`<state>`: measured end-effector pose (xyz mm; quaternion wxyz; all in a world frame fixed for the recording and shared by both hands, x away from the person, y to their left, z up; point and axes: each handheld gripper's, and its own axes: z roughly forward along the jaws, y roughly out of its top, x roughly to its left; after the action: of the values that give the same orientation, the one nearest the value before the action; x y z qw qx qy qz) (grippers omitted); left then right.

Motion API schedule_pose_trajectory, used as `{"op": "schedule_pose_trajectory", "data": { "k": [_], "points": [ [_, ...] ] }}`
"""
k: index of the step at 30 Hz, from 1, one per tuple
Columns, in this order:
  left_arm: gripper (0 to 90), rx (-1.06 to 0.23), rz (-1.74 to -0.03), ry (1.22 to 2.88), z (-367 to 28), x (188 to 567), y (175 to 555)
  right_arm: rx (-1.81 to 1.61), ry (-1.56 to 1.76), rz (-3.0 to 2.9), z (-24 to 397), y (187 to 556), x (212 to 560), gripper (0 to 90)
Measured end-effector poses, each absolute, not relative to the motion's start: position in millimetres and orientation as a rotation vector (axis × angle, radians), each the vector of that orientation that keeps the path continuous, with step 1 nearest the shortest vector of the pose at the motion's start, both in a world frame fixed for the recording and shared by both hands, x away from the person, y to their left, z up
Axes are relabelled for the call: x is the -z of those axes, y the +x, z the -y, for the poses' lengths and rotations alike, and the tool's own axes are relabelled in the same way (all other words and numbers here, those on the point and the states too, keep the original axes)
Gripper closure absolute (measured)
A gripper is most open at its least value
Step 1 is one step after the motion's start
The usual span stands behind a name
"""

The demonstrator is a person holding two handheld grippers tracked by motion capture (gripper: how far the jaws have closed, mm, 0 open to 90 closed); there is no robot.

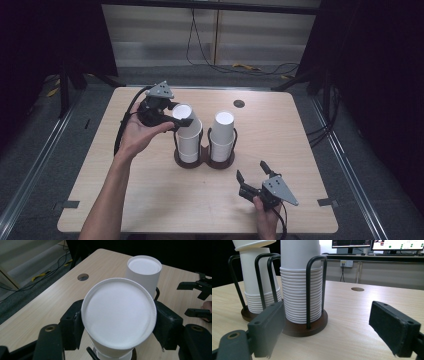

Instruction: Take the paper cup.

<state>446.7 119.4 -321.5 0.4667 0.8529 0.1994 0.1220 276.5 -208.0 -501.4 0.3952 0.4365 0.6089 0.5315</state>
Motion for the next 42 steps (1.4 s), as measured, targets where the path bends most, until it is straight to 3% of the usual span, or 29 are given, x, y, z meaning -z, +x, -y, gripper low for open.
{"op": "schedule_pose_trajectory", "data": {
  "k": [42],
  "points": [
    [34.0, -0.27, -0.445, 1.833, -146.1, 327.8, 414.7, -1.348, 1.106, -1.548, 207.6, 276.9, 501.4, 13.4]
  ]
}}
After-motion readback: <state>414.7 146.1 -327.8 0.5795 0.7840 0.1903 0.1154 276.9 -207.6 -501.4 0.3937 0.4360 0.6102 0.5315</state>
